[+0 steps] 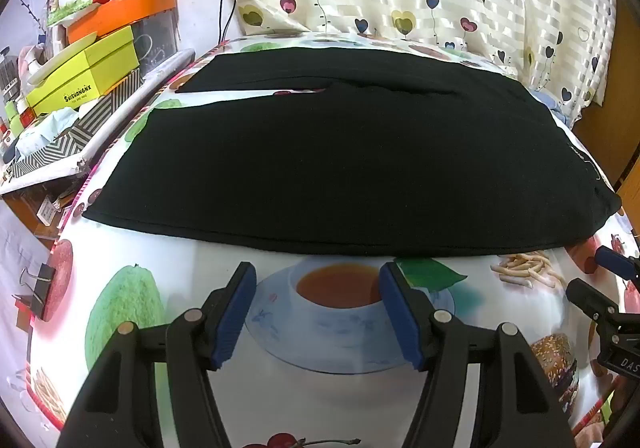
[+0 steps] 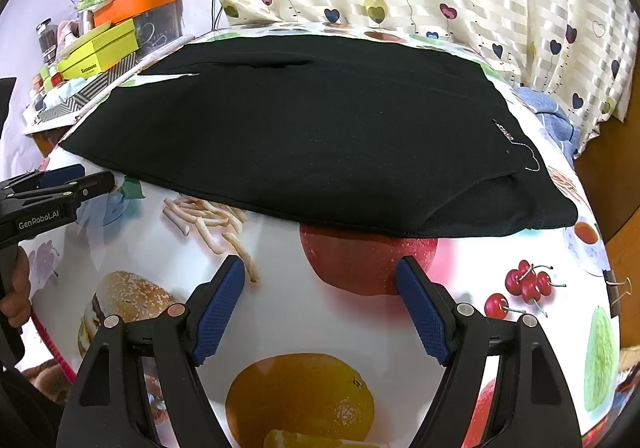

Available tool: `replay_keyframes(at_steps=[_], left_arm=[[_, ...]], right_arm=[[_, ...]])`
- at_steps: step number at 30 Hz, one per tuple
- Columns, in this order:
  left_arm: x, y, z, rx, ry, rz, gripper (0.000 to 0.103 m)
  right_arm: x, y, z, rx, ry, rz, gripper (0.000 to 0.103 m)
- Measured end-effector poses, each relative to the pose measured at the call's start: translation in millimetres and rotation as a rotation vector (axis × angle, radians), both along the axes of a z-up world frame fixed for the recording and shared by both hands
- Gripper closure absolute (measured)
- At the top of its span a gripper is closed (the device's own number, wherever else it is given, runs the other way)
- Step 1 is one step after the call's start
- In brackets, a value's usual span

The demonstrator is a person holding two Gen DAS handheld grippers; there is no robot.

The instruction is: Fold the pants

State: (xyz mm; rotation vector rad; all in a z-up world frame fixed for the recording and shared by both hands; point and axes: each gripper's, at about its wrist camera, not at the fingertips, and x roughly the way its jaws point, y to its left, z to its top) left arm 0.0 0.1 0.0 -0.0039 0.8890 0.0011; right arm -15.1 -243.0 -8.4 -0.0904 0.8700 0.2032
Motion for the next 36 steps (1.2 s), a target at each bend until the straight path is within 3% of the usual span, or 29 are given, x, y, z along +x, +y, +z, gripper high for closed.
replay_keyframes(at_steps=[36], left_arm=[[2.2, 0.4, -1.6, 0.005, 0.018, 0.015, 0.036]], right_arm=[[-0.3, -0.9, -0.1, -0.002, 0.003, 0.001, 0.025]])
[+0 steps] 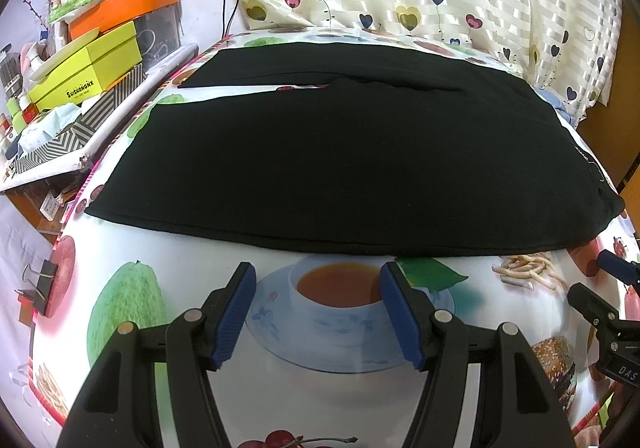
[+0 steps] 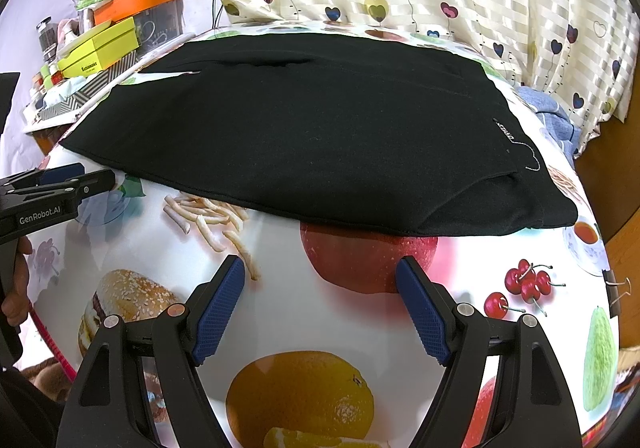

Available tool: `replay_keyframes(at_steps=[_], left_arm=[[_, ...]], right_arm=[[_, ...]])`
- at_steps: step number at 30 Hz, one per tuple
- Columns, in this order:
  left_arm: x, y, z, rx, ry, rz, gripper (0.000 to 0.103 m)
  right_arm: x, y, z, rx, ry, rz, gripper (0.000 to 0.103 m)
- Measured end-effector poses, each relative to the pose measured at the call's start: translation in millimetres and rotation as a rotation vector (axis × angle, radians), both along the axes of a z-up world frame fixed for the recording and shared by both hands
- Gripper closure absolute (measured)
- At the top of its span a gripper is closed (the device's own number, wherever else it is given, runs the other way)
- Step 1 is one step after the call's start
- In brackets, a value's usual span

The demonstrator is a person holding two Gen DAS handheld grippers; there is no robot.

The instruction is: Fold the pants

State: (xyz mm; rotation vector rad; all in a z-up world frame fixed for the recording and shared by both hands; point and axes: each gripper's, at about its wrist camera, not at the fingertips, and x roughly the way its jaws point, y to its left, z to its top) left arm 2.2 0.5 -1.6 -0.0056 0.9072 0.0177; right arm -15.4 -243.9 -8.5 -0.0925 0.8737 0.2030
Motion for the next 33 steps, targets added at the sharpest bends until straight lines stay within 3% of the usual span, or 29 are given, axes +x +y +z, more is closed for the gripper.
replay_keyframes(at_steps=[33], left_arm=[[-0.7, 0.6, 0.3, 0.005, 0.000, -0.001, 0.036]], right_arm=[[-0.4, 0.8, 2.0, -0.006, 0.015, 0.004, 0.025]])
